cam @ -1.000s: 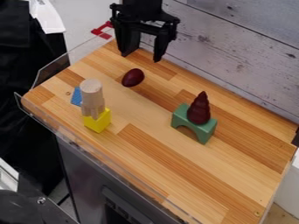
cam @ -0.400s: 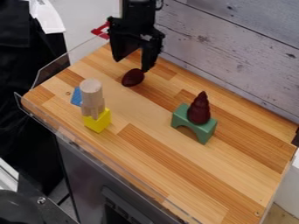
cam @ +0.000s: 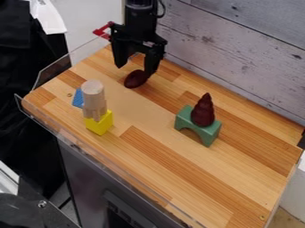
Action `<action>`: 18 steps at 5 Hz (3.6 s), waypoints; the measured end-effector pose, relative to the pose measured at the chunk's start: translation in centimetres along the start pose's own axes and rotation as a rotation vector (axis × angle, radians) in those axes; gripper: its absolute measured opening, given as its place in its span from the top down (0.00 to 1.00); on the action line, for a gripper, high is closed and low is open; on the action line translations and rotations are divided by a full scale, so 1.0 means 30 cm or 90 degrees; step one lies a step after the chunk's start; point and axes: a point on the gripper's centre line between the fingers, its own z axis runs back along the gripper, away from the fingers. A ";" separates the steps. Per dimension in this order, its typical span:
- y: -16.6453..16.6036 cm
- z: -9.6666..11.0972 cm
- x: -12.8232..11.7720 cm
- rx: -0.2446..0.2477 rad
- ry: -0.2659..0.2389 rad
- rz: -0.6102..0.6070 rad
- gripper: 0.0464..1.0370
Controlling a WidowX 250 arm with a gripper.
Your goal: Put the brown object on the top of yellow and beigie box.
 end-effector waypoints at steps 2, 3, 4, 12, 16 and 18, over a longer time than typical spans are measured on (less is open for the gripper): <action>0.024 -0.048 0.005 0.007 0.016 0.018 0.04; 0.029 -0.067 0.006 0.009 0.024 0.022 0.04; 0.031 -0.069 0.007 0.009 0.023 0.024 0.04; 0.016 0.025 -0.021 -0.025 0.015 0.048 0.50; -0.027 0.297 -0.254 -0.021 0.008 0.047 0.50; -0.032 0.291 -0.357 -0.026 0.006 0.068 0.50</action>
